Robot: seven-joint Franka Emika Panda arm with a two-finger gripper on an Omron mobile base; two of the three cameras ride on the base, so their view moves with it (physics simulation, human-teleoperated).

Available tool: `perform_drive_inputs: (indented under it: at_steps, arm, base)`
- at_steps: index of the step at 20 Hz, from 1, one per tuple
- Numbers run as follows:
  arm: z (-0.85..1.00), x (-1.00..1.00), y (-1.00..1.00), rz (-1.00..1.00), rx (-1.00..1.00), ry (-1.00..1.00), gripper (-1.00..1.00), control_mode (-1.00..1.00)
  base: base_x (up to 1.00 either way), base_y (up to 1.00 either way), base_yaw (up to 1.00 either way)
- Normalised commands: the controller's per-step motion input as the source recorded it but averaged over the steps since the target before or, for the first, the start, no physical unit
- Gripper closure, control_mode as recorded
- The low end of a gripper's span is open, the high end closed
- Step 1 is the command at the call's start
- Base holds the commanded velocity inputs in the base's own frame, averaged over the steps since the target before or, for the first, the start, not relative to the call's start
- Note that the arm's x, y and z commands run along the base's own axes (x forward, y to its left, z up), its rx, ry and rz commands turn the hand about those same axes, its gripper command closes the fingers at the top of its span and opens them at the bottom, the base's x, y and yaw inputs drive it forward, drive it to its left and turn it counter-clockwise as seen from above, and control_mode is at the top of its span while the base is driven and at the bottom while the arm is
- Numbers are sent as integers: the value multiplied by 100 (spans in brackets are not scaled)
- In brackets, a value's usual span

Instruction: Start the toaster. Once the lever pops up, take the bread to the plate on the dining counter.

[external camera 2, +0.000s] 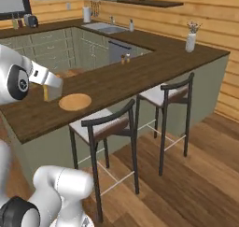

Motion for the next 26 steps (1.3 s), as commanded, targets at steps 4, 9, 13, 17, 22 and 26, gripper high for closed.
perform_drive_inputs:
  at_steps: [4, 9, 13, 17, 22, 26]
  arm:
    - [0, 0, 0, 0, 0, 0, 100, 100]
    - [0, 0, 0, 0, 0, 0, 100, 100]
    - [0, 0, 0, 0, 0, 0, 100, 100]
    - [0, 0, 0, 0, 0, 0, 100, 100]
    - [0, 0, 0, 0, 0, 0, 100, 100]
    - [0, 0, 0, 0, 0, 0, 100, 100]
  base:
    - [31, -48, 67]
    - [44, -69, 55]
    - [36, -73, 53]
    - [38, -72, 52]
    - [49, -70, 50]
    - [63, -63, 50]
